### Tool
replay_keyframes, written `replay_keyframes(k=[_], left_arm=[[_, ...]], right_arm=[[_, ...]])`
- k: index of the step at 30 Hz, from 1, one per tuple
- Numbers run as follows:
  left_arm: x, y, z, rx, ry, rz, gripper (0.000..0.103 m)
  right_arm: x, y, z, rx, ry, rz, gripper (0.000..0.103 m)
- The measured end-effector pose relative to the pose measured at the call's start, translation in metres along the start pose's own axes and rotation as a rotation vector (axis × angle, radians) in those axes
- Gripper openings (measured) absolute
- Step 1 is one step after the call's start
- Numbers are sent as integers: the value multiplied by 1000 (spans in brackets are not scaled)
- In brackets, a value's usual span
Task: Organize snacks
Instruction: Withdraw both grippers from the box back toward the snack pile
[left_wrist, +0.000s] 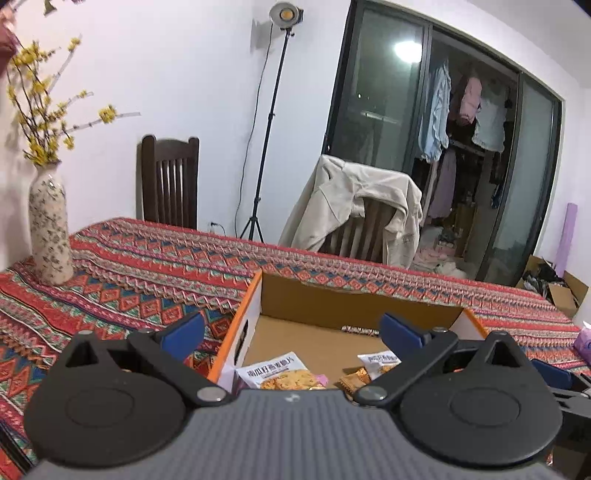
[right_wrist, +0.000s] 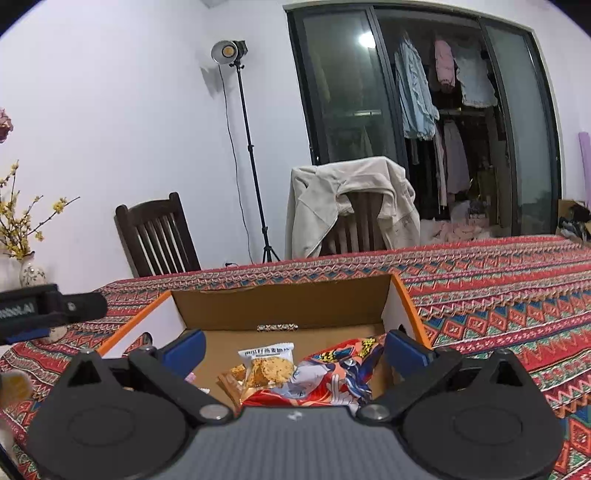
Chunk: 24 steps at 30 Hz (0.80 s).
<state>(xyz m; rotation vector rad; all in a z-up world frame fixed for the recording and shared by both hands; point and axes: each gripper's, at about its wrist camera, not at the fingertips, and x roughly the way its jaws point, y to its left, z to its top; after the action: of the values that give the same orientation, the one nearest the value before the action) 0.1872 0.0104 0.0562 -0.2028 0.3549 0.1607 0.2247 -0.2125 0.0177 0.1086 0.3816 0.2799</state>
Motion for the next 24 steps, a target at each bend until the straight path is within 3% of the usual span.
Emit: replay_keyframes(k=[5,14,24], left_arm=[[-24,3,-1,23,-12,-36,103],[-57,17,-19,77,-10,-32,103],[-83,46,-59,88,43,-62,103]], right_arm=[[-22,3,3,-22,-10,7,103],[-67,5,-8,-91,-15,37,103],[-98,3,-41,-128,56,64,103]])
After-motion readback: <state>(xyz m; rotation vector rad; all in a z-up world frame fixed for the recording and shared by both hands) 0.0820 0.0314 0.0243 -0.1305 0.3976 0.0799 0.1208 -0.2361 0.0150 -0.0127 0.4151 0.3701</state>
